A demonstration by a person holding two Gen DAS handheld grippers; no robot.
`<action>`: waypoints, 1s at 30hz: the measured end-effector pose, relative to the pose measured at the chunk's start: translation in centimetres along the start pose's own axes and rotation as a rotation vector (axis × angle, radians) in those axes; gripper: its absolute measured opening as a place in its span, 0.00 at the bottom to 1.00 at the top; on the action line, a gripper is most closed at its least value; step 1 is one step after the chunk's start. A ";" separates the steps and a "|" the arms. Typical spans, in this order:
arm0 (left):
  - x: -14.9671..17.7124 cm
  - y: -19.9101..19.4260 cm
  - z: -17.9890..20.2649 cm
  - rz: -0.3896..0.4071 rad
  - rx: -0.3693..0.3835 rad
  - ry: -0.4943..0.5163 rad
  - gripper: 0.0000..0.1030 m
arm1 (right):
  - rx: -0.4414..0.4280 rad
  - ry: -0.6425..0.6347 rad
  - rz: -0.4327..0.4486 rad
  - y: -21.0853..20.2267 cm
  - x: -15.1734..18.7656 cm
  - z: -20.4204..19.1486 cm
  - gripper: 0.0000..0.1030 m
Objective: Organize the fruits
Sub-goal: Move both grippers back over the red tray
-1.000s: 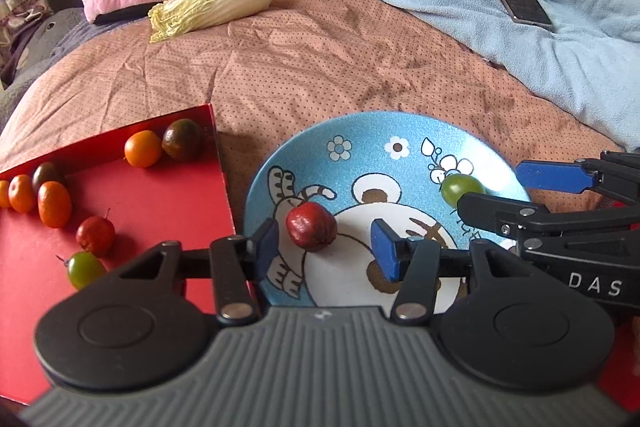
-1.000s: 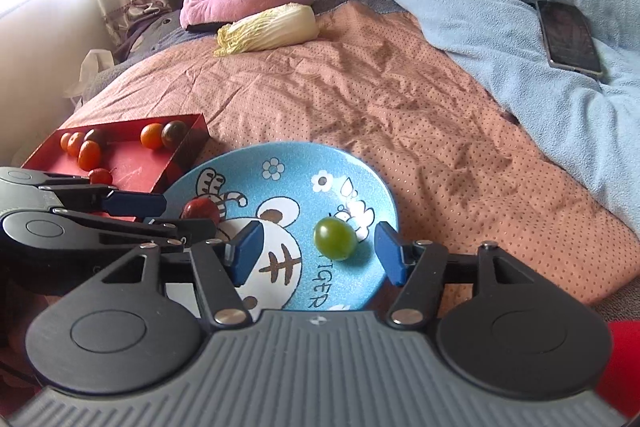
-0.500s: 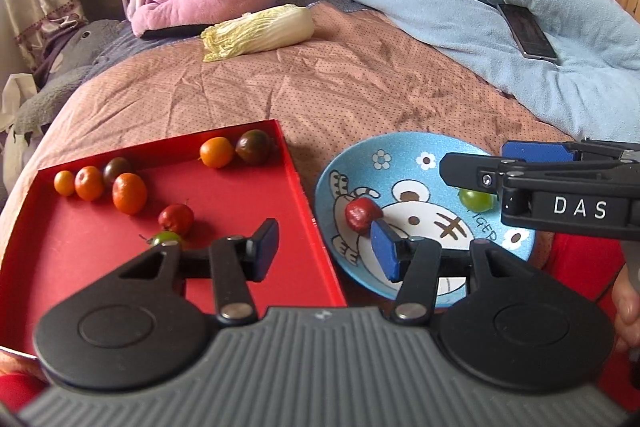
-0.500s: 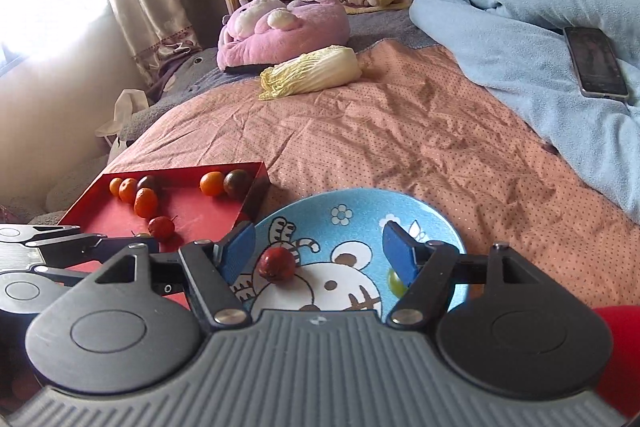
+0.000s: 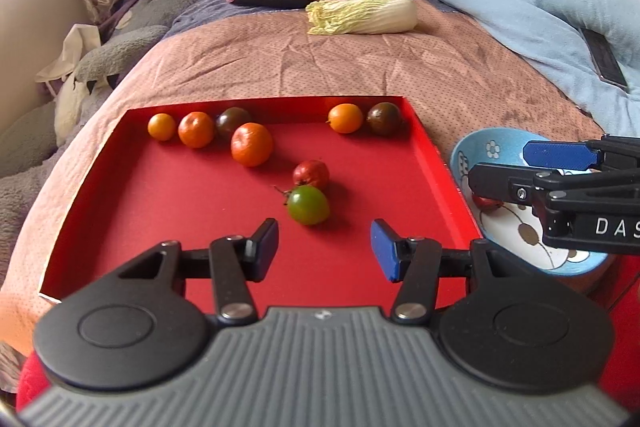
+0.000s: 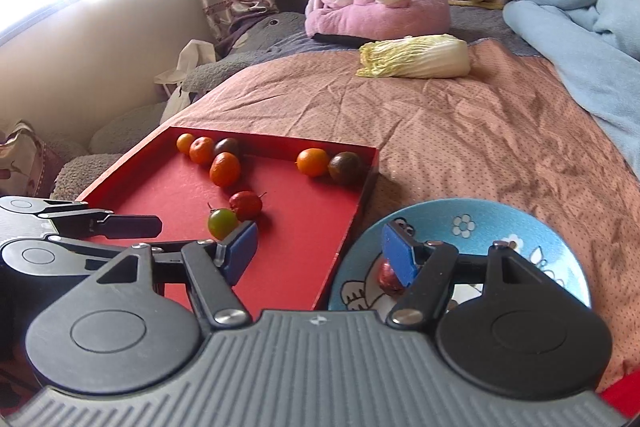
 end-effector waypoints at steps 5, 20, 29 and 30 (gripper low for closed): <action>0.3 1.8 -1.8 -0.035 -0.030 -0.031 0.52 | -0.029 0.000 -0.020 1.9 -0.4 -1.2 0.72; 0.3 4.8 -1.5 -0.073 -0.040 -0.039 0.52 | -0.024 -0.007 -0.043 1.6 0.3 -0.9 0.72; 0.3 5.5 -1.7 -0.075 -0.040 -0.055 0.68 | -0.022 0.000 -0.052 1.5 0.6 -0.7 0.72; 0.3 5.6 -1.7 -0.069 -0.039 -0.060 0.69 | -0.022 0.001 -0.054 1.6 0.6 -0.6 0.72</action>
Point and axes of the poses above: each gripper's, at about its wrist camera, not at the fingertips, and y roughly the way its jaws point, z to its right, x to its underside, the point moved 3 cm from there along y, roughly the way its jaws point, and after that the axes turned 12 degrees about -x, right-handed, at the moved point
